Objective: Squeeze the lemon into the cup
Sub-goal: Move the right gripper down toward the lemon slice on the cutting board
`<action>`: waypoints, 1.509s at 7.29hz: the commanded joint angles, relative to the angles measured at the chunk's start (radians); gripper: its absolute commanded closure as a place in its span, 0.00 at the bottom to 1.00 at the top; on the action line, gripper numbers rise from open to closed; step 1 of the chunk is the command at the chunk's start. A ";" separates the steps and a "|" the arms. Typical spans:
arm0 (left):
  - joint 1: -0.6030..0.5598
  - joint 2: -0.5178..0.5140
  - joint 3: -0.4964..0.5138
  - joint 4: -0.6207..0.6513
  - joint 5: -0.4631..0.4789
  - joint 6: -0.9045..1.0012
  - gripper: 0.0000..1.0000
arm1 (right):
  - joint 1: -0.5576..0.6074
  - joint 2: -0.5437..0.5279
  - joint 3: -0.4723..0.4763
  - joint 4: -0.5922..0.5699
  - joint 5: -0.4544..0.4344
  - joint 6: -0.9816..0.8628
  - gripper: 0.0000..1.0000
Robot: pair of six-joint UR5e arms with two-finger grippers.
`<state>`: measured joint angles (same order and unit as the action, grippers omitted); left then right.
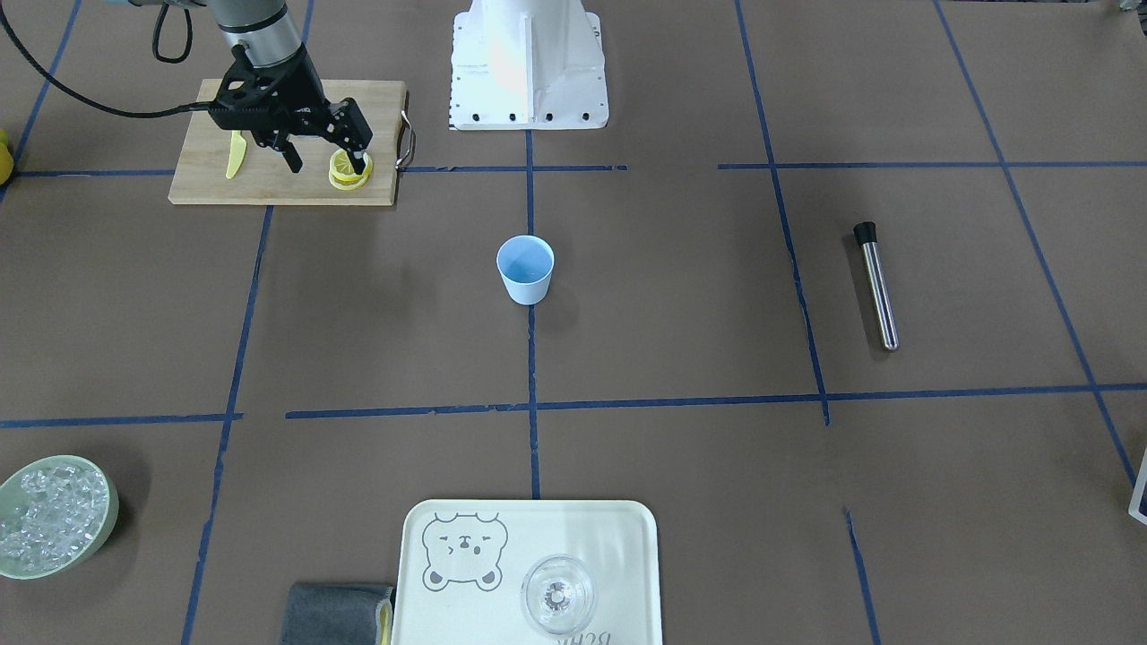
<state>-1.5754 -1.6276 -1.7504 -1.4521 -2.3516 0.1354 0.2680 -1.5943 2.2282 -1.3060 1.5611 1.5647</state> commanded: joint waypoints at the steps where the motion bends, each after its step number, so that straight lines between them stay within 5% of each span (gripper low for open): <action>1: 0.000 0.000 0.005 0.001 0.000 0.001 0.00 | -0.068 0.002 -0.016 0.001 -0.041 0.015 0.00; 11: 0.000 -0.002 0.006 -0.001 0.000 0.003 0.00 | -0.124 -0.004 -0.116 0.067 -0.042 0.006 0.00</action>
<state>-1.5754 -1.6289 -1.7442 -1.4527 -2.3528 0.1380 0.1460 -1.5991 2.1187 -1.2478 1.5192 1.5705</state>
